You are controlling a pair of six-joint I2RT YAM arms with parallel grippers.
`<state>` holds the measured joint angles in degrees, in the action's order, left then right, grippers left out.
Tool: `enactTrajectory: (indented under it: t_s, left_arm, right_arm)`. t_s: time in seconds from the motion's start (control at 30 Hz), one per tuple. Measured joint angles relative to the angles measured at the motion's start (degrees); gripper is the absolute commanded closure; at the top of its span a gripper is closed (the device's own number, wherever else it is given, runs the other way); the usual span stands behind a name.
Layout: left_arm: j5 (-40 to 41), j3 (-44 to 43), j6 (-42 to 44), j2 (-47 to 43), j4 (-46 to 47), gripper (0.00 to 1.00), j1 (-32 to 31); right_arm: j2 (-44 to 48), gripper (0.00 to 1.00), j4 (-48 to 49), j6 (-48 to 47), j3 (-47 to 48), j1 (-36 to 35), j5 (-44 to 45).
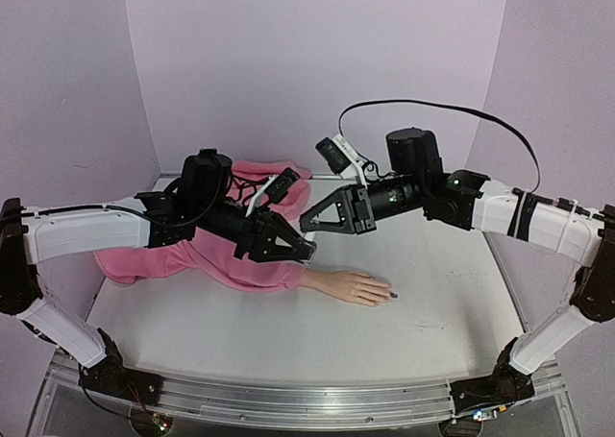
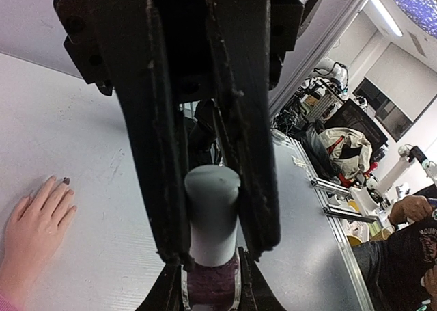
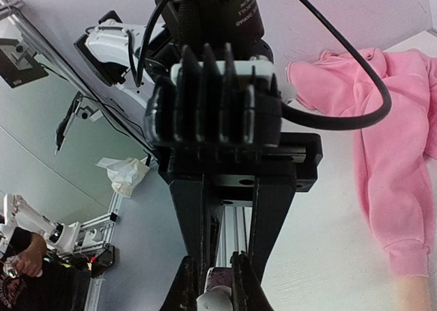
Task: Paint the nails
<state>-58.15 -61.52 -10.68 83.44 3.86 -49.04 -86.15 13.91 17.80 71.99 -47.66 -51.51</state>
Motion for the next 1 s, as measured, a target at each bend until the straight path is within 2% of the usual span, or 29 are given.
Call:
enactTrajectory:
  t_s: [0.2,0.3,0.43,0.6,0.67,0.83,1.0]
  left_arm:
    - [5.0,0.1,0.2,-0.9,-2.1,1.00,-0.4]
    - [14.5,0.6,0.9,-2.3,-3.1,1.00,-1.1]
    - [32.1,0.3,3.3,-2.1,-3.8,1.00,-2.5]
    - [48.2,-5.7,5.9,6.5,-4.3,1.00,-3.0]
    - [52.3,-8.3,6.7,10.8,-3.0,1.00,-3.0]
    - [55.7,-9.4,8.8,16.2,1.3,1.00,-3.3]
    - [55.0,-6.9,9.2,15.2,4.5,1.00,-3.6]
  right_arm:
    - [0.0,1.00,2.8,0.8,-1.9,0.3,0.4]
    - [0.0,1.00,4.3,1.2,-2.7,0.8,3.8]
    - [-0.5,1.00,5.3,4.7,-3.3,0.5,18.3]
    - [-5.1,1.00,1.7,13.6,1.2,-3.0,47.0]
    - [-8.4,1.00,-0.9,18.4,4.2,-4.1,58.1]
    - [-11.7,1.00,-4.5,26.4,6.2,-5.8,70.8]
    - [-10.6,0.59,-3.7,26.4,5.1,-6.8,72.5]
